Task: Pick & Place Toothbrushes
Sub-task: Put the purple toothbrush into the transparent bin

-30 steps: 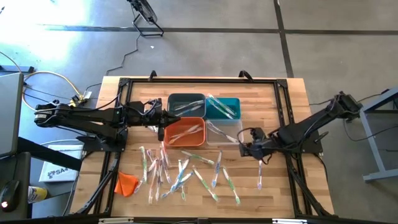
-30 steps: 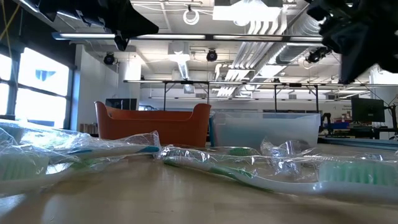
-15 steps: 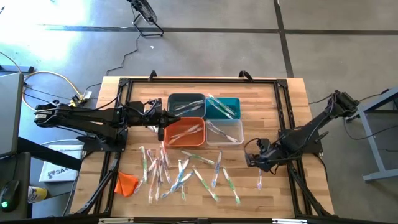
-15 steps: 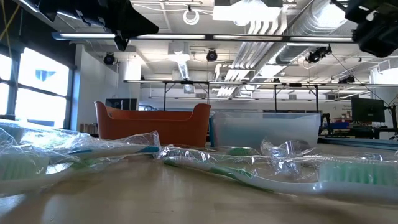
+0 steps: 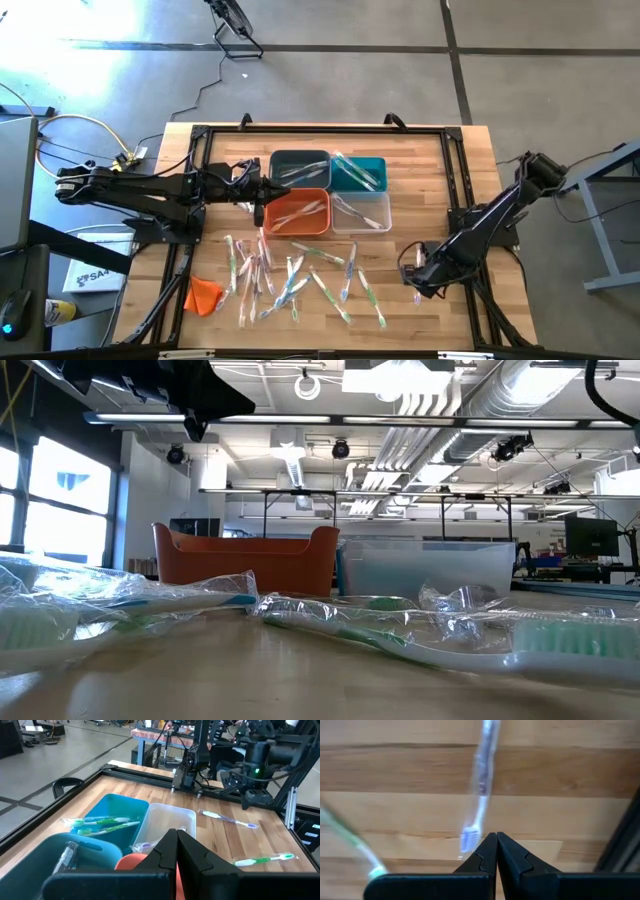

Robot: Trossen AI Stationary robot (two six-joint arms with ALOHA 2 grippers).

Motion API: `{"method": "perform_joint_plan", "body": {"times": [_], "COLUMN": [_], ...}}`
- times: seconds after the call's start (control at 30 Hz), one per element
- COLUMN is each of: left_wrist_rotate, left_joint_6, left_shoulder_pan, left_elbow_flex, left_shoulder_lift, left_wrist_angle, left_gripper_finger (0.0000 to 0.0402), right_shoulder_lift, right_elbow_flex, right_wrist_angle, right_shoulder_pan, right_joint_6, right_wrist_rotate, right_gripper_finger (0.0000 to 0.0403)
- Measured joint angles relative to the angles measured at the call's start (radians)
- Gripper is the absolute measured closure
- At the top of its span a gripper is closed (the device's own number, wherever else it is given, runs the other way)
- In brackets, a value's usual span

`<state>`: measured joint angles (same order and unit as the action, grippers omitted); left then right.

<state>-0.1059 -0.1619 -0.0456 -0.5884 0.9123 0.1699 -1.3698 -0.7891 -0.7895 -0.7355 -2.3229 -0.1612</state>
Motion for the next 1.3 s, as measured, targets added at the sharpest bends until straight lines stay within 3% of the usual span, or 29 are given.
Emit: {"method": "perform_joint_plan", "body": {"times": [0.1, 0.4, 0.63, 0.87, 1.3], "left_wrist_rotate": [-0.011, -0.017, -0.020, -0.020, -0.019], "left_joint_6": [0.000, 0.000, 0.000, 0.000, 0.000], "left_shoulder_pan": [0.000, 0.000, 0.000, 0.000, 0.000], "left_elbow_flex": [0.000, 0.000, 0.000, 0.000, 0.000], "left_shoulder_lift": [0.000, 0.000, 0.000, 0.000, 0.000], "left_wrist_angle": [0.000, 0.000, -0.002, -0.016, -0.015], "left_gripper_finger": [0.0401, 0.0401, 0.0401, 0.0401, 0.0401], "right_shoulder_lift": [-0.027, -0.062, -0.062, -0.062, -0.062], "right_elbow_flex": [0.000, 0.000, 0.000, 0.000, 0.000], "right_wrist_angle": [0.001, 0.063, 0.077, 0.121, 0.126], "right_shoulder_pan": [-0.001, 0.000, -0.006, -0.006, -0.004], "right_joint_6": [-0.008, 0.021, 0.022, 0.023, 0.013], "right_wrist_rotate": [-0.046, -0.048, -0.040, 0.046, 0.202], "right_gripper_finger": [0.0401, 0.0392, 0.0312, 0.0242, 0.0255]}}
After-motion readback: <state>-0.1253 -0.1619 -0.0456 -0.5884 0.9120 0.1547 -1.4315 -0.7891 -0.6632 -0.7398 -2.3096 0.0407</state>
